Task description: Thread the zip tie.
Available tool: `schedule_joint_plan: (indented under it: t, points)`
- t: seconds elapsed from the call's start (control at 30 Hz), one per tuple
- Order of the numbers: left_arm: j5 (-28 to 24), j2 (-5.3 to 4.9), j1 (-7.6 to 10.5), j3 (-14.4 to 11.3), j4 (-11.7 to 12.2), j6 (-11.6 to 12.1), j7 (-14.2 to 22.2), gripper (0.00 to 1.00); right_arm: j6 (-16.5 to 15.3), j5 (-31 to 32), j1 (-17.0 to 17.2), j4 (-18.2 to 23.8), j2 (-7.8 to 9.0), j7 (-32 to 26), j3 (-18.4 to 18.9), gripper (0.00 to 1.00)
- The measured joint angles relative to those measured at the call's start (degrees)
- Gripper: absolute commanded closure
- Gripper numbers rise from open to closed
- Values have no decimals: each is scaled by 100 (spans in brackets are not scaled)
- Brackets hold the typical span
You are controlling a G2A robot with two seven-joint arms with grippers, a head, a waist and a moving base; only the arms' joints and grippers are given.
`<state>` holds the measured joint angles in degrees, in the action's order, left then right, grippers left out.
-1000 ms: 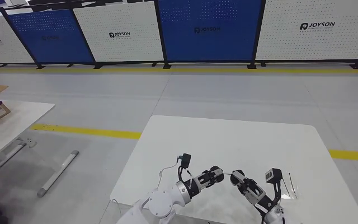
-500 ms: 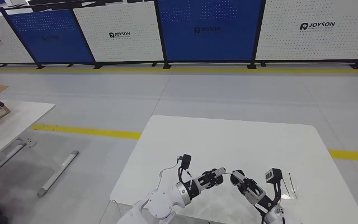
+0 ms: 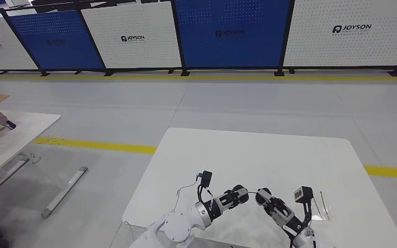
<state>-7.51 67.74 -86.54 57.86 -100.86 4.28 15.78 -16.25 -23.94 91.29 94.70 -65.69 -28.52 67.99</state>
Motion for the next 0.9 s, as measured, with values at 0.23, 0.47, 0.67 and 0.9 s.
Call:
schedule_joint_plan:
  t: [0.23,0.47,0.67,0.9]
  points:
    - [16,-9,-33,-11,-49,30,10,85,0,0,0,0,0,0,0,100]
    - [41,-24,-49,-10,-69,32,71,81,0,0,0,0,0,0,0,100]
    - [26,-24,-35,-25,-52,31,41,86,0,0,0,0,0,0,0,100]
    - [34,-26,-17,-35,-55,28,9,100,0,0,0,0,0,0,0,100]
